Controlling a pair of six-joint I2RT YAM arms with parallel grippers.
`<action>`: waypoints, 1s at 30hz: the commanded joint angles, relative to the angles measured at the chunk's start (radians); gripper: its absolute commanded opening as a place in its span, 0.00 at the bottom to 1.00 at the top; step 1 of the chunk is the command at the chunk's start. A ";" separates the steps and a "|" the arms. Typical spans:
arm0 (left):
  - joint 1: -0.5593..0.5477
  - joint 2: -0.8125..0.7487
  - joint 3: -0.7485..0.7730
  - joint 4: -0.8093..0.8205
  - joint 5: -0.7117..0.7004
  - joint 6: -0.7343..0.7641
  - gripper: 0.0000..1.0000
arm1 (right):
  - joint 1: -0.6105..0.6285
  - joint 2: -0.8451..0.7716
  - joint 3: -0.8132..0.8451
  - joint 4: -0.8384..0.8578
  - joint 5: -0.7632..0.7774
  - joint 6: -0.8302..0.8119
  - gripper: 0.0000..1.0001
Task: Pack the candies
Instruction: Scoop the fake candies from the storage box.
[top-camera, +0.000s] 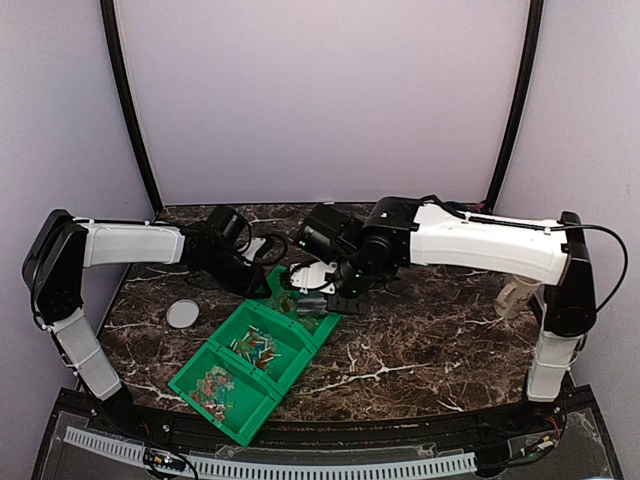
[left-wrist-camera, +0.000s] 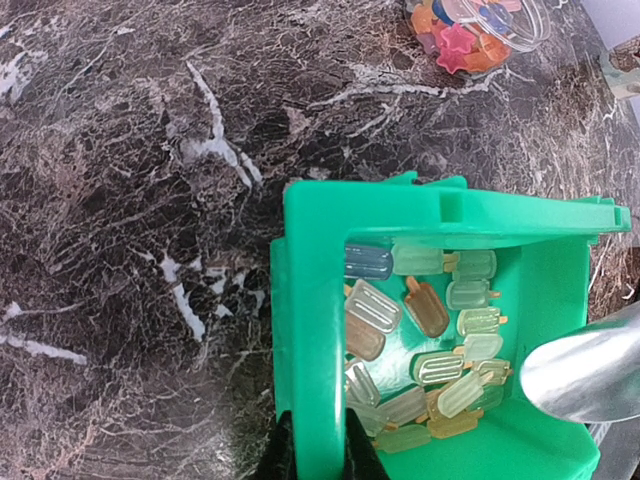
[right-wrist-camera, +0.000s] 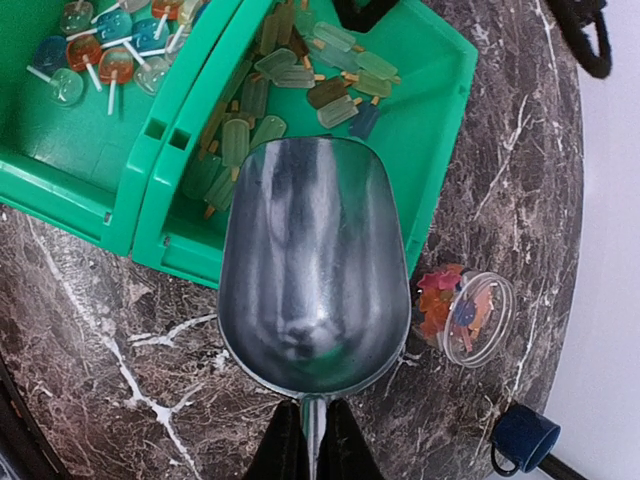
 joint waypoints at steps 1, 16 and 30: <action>-0.013 -0.026 0.041 -0.012 0.033 -0.011 0.00 | 0.014 0.065 0.072 -0.073 -0.024 0.002 0.00; -0.033 -0.024 0.049 -0.026 0.005 0.000 0.00 | 0.030 0.308 0.243 -0.128 -0.060 -0.008 0.00; -0.034 -0.036 0.041 -0.004 0.034 -0.004 0.00 | -0.024 0.207 -0.098 0.290 -0.371 -0.072 0.00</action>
